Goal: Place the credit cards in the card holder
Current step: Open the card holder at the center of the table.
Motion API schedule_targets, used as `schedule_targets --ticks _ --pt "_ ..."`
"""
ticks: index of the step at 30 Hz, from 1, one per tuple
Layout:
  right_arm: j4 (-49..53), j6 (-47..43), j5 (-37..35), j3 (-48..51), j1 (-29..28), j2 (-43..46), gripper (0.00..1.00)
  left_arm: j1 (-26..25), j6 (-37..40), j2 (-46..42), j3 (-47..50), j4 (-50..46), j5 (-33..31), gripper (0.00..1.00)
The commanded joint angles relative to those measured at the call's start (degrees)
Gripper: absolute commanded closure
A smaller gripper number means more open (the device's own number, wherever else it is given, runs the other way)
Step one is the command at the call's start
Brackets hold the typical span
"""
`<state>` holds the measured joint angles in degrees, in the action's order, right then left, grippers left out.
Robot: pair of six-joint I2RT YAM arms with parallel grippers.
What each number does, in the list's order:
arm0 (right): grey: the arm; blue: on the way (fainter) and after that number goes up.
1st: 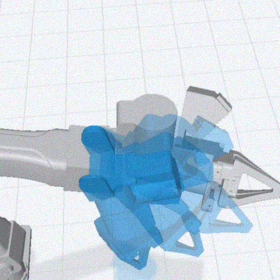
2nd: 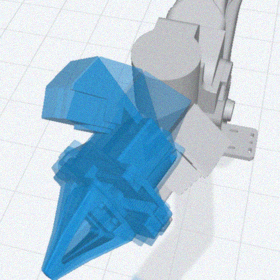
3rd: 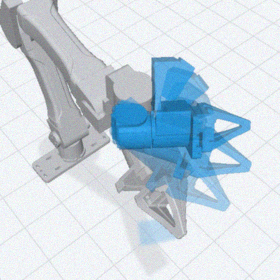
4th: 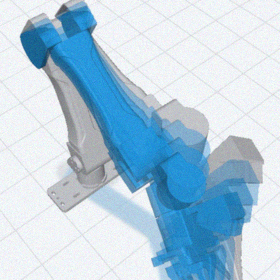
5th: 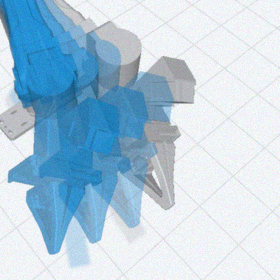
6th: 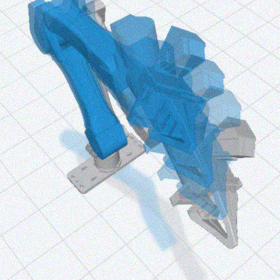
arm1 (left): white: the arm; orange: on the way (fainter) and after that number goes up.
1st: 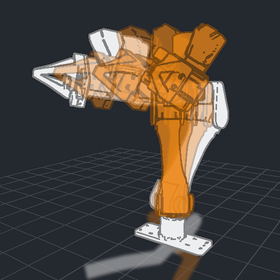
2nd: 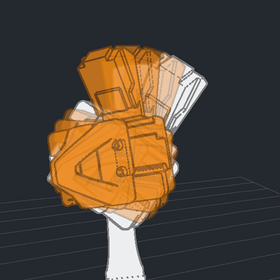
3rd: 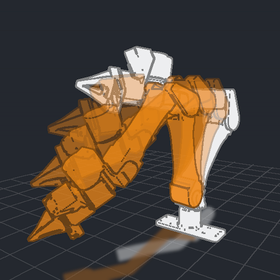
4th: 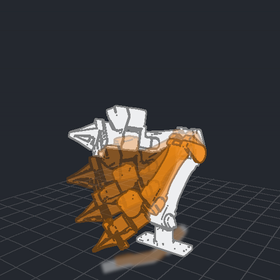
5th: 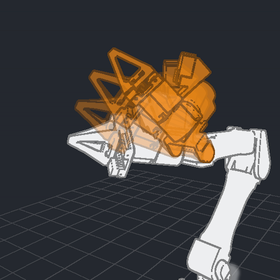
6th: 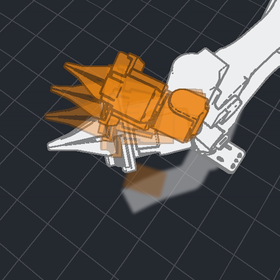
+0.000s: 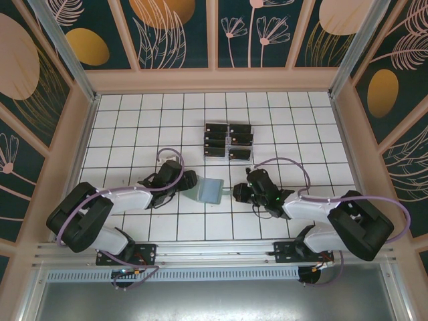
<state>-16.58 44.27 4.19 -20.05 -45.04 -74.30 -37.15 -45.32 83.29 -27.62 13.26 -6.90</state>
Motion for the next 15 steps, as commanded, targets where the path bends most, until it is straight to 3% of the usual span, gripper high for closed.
schedule_targets --ticks 1,9,15 --pt "-1.3 2.4 -1.7 0.8 0.9 1.7 0.78 0.1 -0.1 0.1 0.7 -3.6 -3.4 0.19" --pt "10.8 4.2 -3.0 -3.2 -1.1 13.8 0.67 0.1 5.1 -8.3 -4.9 -12.6 -7.5 0.16" --pt "15.1 4.1 -3.5 -8.6 -4.3 14.6 0.62 0.1 8.1 -9.6 -8.7 -14.8 -4.1 0.16"
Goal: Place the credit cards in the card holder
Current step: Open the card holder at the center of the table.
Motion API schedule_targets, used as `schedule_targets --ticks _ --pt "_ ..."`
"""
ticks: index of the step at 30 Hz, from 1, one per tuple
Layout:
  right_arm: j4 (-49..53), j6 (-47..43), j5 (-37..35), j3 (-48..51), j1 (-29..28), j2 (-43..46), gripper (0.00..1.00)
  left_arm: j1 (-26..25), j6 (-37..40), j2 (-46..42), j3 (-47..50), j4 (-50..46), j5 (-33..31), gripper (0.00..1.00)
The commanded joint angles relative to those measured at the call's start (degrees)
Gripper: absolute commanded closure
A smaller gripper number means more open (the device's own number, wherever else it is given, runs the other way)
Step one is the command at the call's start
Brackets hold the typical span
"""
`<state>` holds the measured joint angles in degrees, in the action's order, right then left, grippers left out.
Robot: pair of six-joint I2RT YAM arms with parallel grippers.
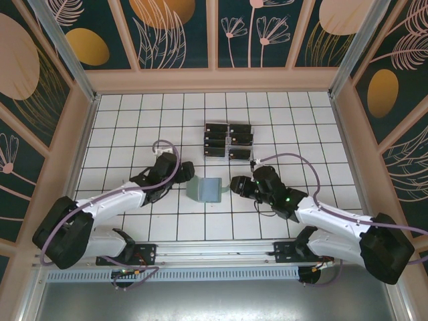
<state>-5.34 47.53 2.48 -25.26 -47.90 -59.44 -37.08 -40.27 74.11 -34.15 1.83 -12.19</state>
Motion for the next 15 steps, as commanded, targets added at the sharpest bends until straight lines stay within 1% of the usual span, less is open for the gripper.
schedule_targets --ticks 1,3,6,10,12,15 --pt "3.7 0.8 -1.6 -4.0 -1.9 -1.0 0.62 0.1 3.3 -0.4 -2.3 -3.0 2.1 0.16" --pt "2.5 0.5 -1.1 -5.7 -2.8 -3.4 0.61 0.1 3.9 0.2 -2.7 -2.3 3.8 0.16" --pt "0.1 0.1 -0.2 -7.9 -3.4 -7.9 0.61 0.0 4.4 1.2 -2.9 -3.4 3.9 0.16" --pt "-3.4 -0.2 1.9 -10.4 -3.5 -14.7 0.60 -0.1 4.1 1.0 -1.5 -6.8 0.6 0.17" --pt "-3.9 -0.8 2.5 -12.3 -3.6 -18.4 0.60 0.0 3.9 1.1 -0.4 -8.3 -1.1 0.17" --pt "-3.6 -1.5 2.4 -14.6 -3.5 -23.3 0.59 0.0 3.3 2.7 0.9 -9.5 -1.9 0.17"
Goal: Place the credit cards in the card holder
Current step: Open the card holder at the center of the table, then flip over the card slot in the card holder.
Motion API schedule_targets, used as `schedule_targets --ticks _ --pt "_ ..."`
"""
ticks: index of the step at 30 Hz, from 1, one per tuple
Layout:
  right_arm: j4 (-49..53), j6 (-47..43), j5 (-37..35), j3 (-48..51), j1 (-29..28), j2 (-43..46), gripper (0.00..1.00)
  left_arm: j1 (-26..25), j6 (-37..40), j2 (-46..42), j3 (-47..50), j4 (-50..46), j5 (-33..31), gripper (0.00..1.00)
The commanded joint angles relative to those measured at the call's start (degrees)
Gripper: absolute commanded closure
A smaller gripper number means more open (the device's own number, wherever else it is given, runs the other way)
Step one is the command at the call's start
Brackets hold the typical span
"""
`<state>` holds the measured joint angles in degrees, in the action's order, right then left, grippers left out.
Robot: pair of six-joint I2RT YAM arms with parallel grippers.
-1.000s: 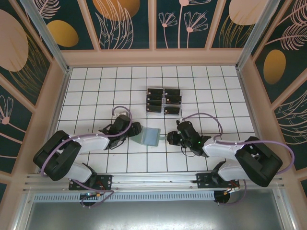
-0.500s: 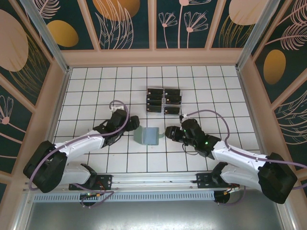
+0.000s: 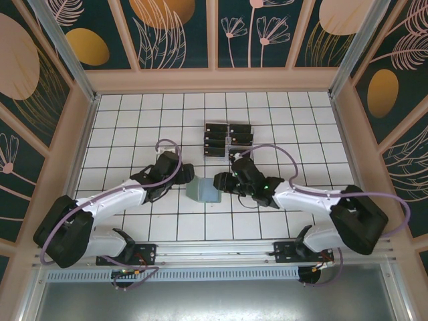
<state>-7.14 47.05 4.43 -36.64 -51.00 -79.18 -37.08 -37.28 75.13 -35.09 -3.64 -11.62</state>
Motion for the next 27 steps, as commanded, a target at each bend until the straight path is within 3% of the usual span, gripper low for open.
schedule_targets --ticks 1,10,27 --pt "-1.2 -1.2 0.0 -4.0 -0.3 -4.9 0.59 0.0 -0.1 2.2 2.2 -4.1 -2.3 0.18" --pt "0.4 -3.1 0.1 -8.0 -0.1 -12.5 0.59 0.0 -1.5 6.7 4.5 -1.3 -1.2 0.22" --pt "-1.1 -4.0 3.5 -10.0 0.9 -19.0 0.58 0.0 -1.6 8.1 6.3 3.1 0.5 0.22"
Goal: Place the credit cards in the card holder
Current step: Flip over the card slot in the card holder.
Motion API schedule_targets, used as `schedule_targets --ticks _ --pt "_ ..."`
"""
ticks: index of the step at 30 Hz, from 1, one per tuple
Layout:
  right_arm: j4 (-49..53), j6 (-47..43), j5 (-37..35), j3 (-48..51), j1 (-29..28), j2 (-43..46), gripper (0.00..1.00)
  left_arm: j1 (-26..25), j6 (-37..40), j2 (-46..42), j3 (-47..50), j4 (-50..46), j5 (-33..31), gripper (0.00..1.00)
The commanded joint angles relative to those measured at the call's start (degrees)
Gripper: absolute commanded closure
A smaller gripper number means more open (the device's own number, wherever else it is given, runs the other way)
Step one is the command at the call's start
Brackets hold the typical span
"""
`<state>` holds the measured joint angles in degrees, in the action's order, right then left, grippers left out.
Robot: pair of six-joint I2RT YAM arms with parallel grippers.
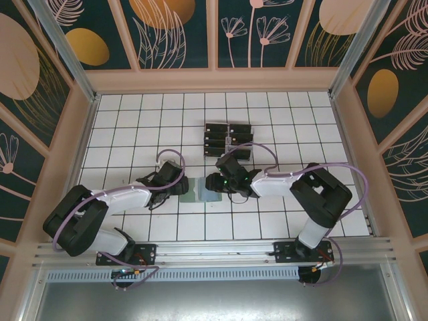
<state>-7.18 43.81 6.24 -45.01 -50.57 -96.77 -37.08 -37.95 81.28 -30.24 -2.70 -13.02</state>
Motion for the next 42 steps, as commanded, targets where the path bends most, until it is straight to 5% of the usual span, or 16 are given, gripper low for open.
schedule_targets --ticks 1,13,25,42 --pt "-1.6 -0.7 2.3 -1.6 0.5 -1.6 0.58 0.0 -0.9 2.0 1.4 2.3 2.0 0.22" --pt "-14.8 4.3 11.2 2.9 2.6 -1.0 0.58 0.0 -1.0 2.5 2.2 3.6 2.6 0.23" --pt "-15.7 5.2 12.9 2.1 2.3 -0.5 0.58 -0.1 -1.2 1.9 2.6 4.4 2.6 0.23" --pt "-14.4 5.3 14.4 -6.6 -1.9 -8.6 0.58 0.0 -7.9 -18.4 3.5 -3.4 -14.5 0.16"
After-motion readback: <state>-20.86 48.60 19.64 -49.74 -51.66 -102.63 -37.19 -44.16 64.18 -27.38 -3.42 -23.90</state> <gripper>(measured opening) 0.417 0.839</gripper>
